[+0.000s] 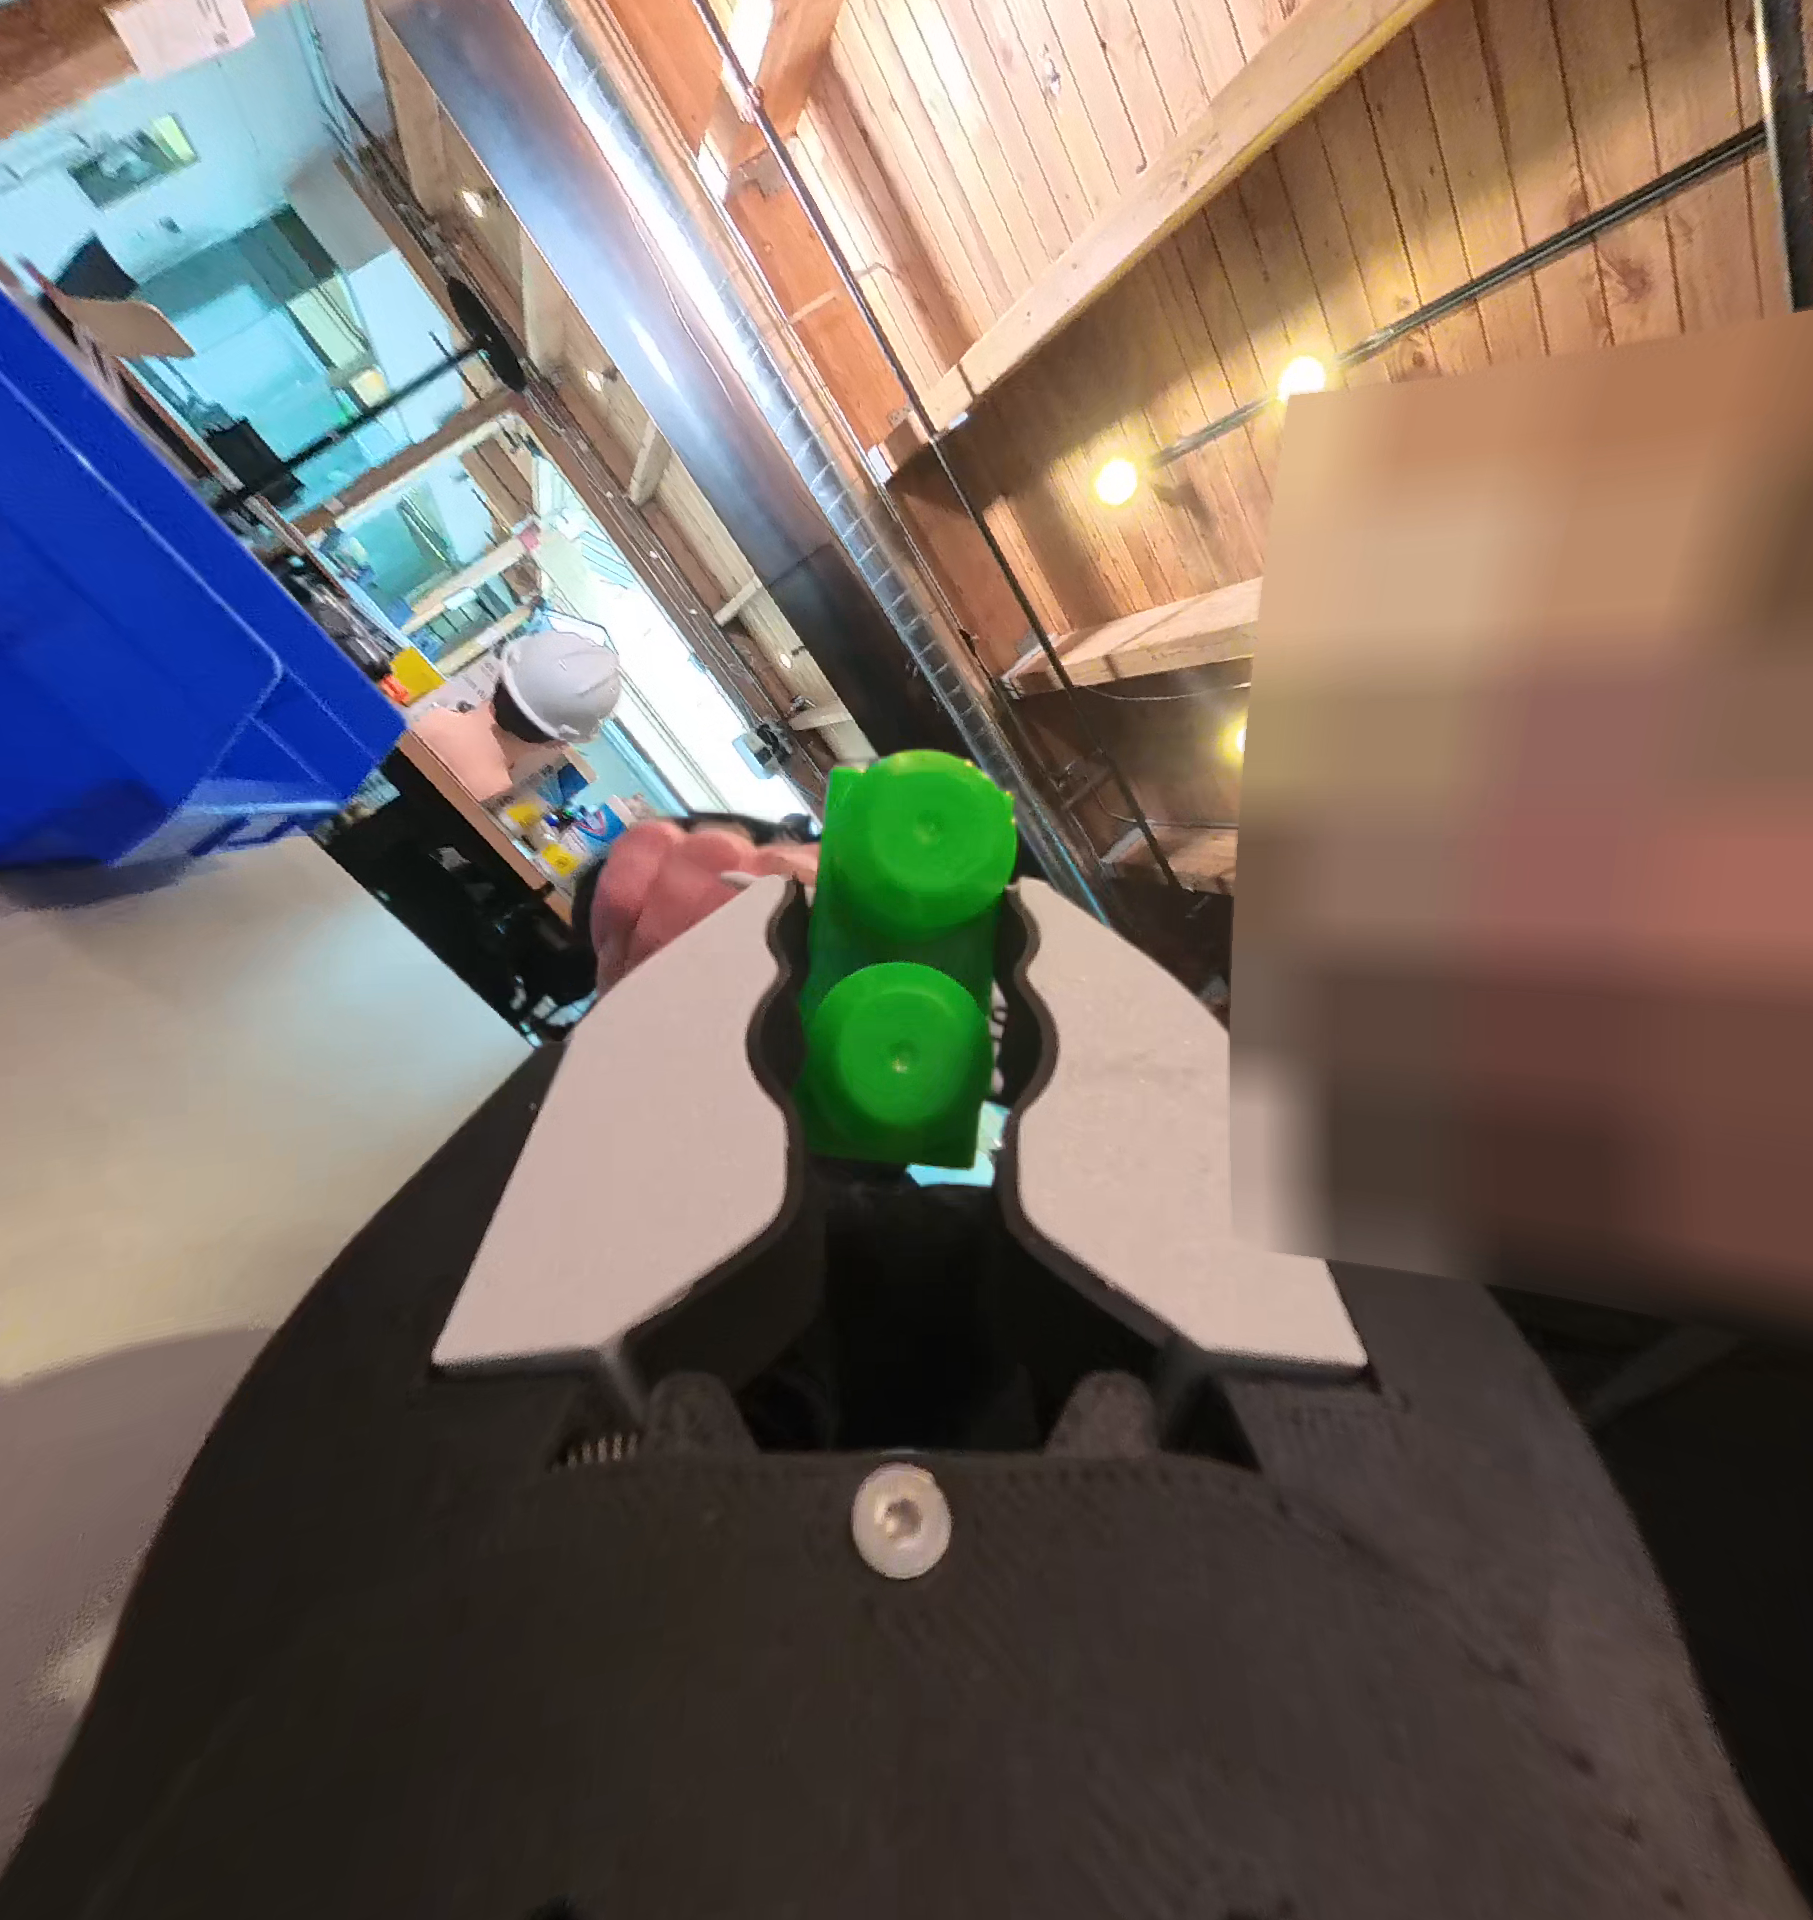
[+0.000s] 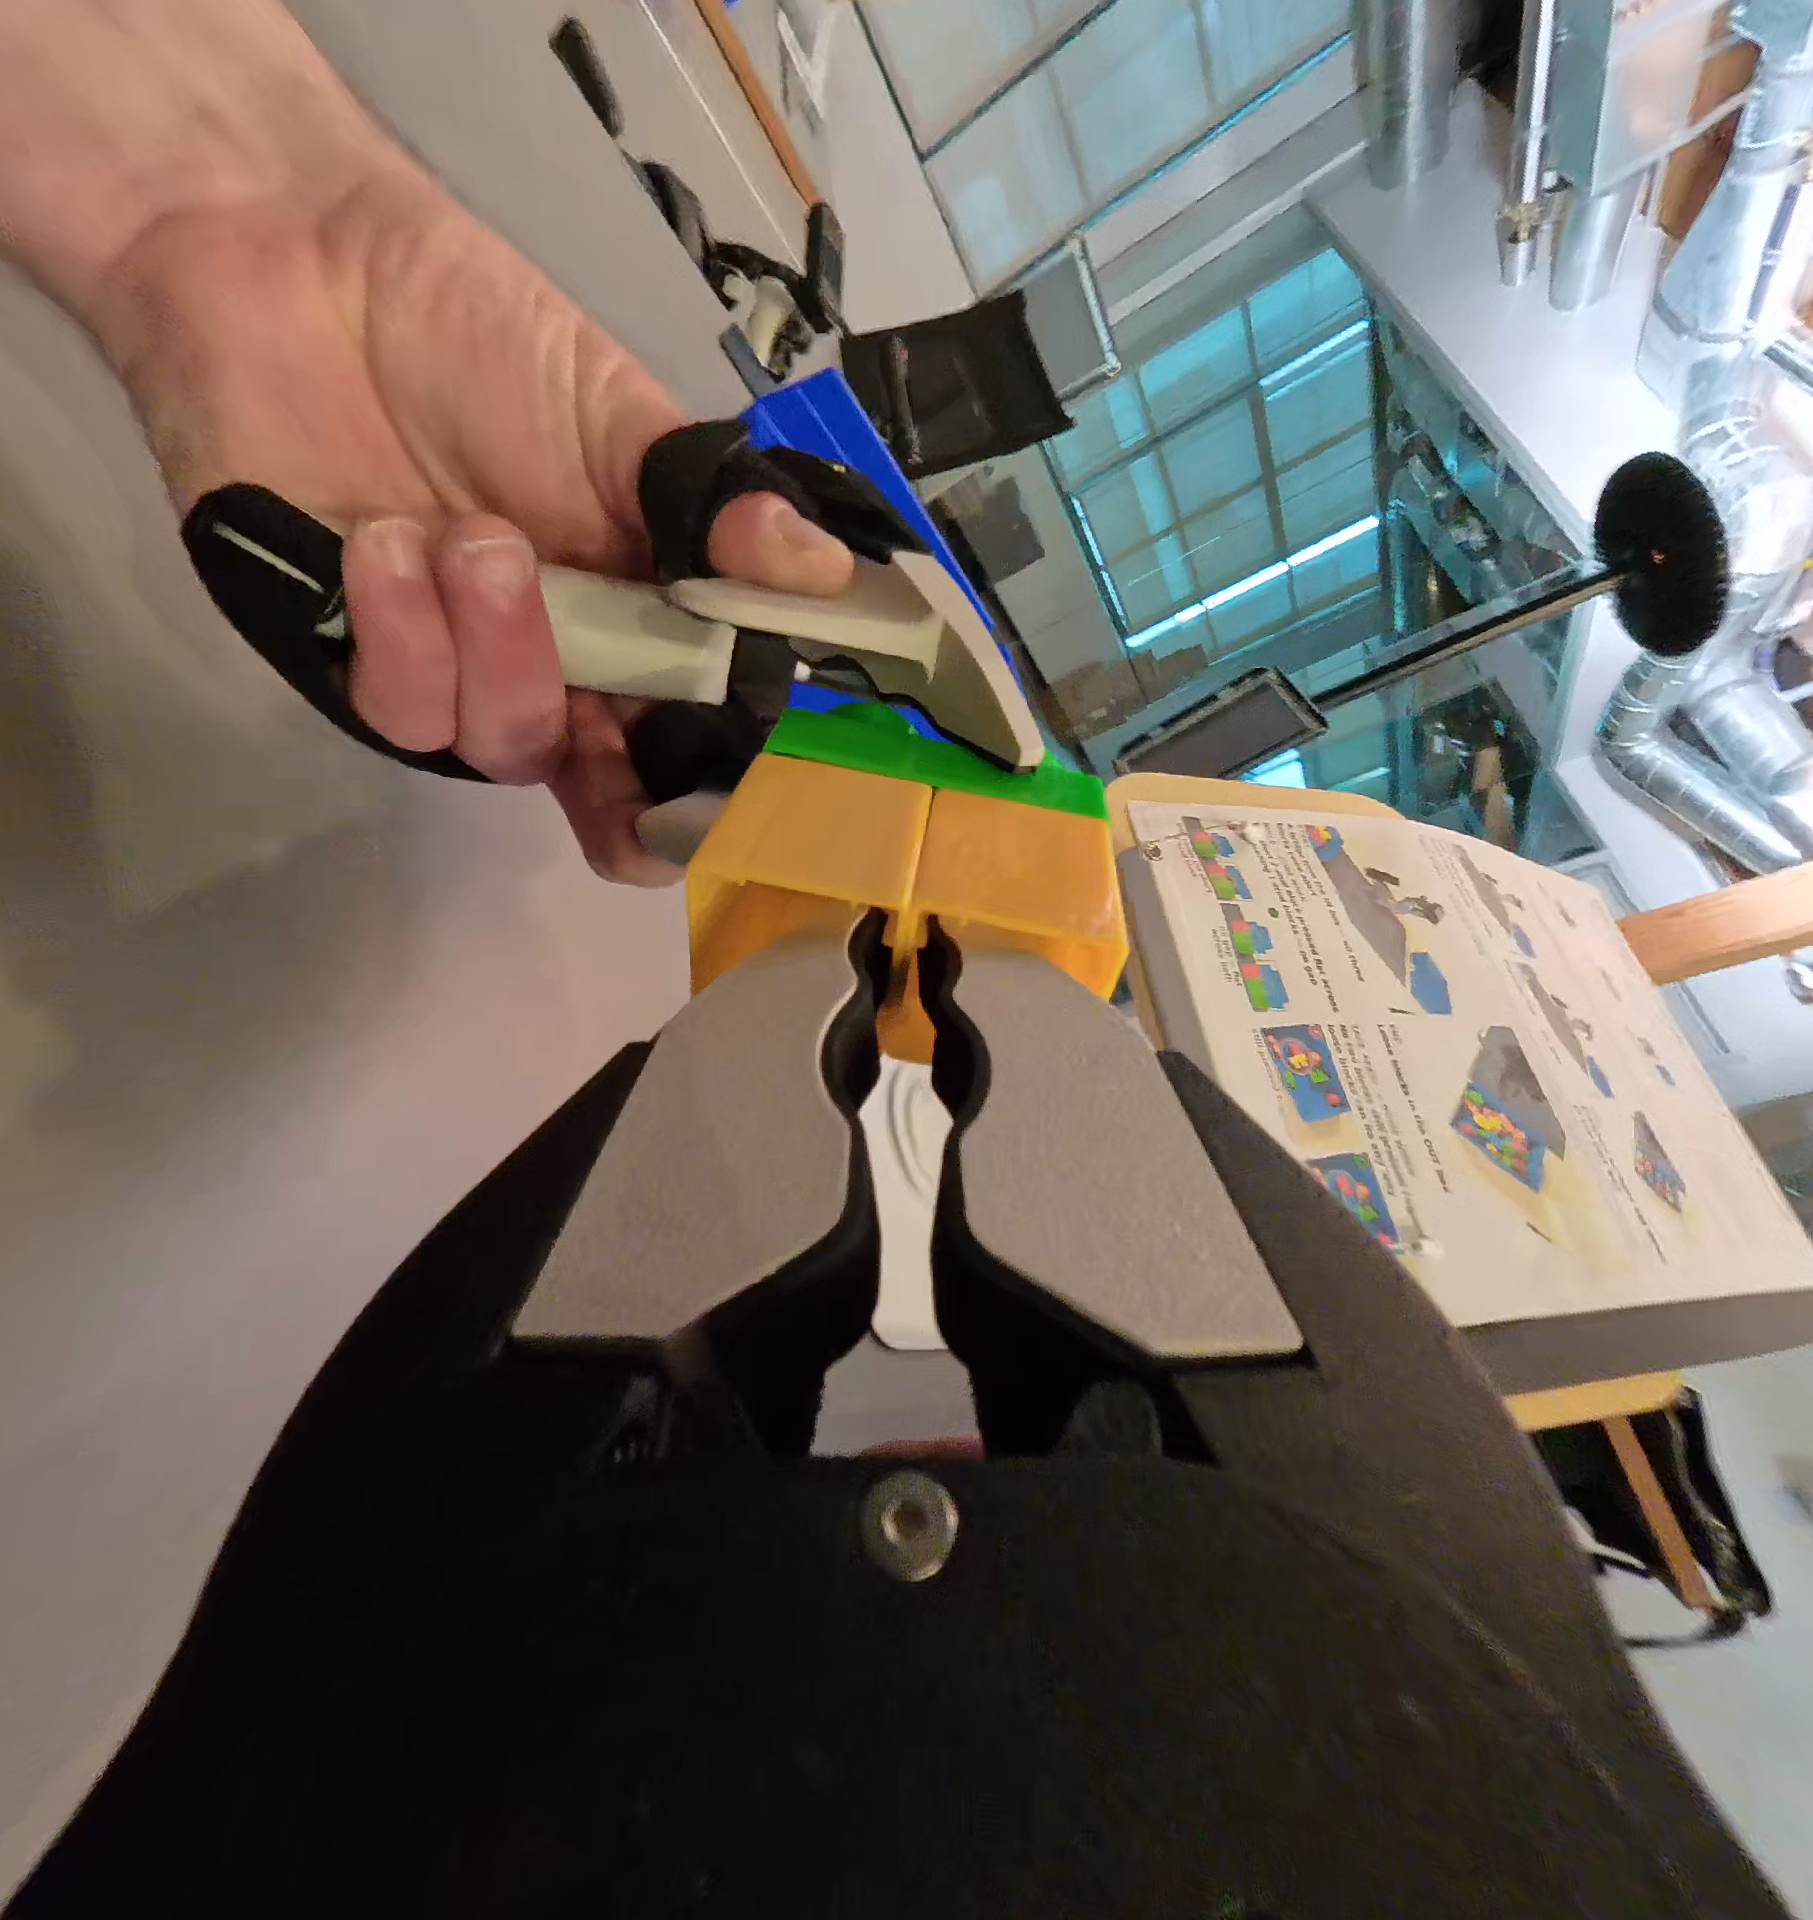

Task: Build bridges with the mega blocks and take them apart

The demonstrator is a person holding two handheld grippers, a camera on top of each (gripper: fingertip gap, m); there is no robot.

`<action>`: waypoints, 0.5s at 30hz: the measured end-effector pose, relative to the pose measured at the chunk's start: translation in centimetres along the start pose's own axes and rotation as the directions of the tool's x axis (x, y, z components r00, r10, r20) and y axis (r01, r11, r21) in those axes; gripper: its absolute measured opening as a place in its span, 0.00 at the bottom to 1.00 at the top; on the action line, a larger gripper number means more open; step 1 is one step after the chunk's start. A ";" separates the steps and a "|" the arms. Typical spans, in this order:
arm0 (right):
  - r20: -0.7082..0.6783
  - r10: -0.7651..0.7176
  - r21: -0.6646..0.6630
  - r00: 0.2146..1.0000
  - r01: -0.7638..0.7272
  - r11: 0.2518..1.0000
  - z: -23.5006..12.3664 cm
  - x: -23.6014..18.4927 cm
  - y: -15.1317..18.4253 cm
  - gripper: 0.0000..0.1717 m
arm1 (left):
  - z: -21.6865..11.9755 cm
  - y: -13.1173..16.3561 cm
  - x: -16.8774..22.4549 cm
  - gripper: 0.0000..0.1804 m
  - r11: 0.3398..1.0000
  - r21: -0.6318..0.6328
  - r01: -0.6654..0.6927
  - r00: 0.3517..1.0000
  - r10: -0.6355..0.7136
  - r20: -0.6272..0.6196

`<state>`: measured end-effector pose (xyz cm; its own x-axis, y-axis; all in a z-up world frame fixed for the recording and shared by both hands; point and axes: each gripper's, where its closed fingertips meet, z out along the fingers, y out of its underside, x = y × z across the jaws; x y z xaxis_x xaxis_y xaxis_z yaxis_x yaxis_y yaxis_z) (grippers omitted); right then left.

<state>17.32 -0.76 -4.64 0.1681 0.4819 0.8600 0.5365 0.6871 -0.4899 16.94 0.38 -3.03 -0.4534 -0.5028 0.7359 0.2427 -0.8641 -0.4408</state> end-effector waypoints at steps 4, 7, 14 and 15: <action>-0.026 0.105 0.047 0.994 -0.103 0.994 0.0 0.8 -0.3 0.03 | 0.3 -0.4 0.5 0.19 0.999 -0.013 -0.030 1.000 0.030 0.000; -0.021 0.176 0.089 0.984 -0.174 0.981 -0.4 1.4 -0.4 0.03 | 0.1 0.3 0.3 0.27 0.998 -0.059 -0.034 0.999 0.034 0.008; 0.036 0.229 0.125 0.973 -0.232 0.965 -0.7 0.9 -0.4 0.03 | 0.3 2.1 0.5 0.20 0.989 -0.139 -0.045 0.999 0.047 0.013; 0.039 0.245 0.132 0.969 -0.248 0.960 -0.7 0.9 -0.5 0.03 | 0.4 2.2 0.5 0.20 0.988 -0.146 -0.048 0.999 0.051 0.015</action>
<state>17.81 -1.03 -3.49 0.2620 0.6561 0.7078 0.3637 0.6122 -0.7021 17.58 -1.81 -3.48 -0.4276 -0.5463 0.7202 0.1365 -0.8266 -0.5459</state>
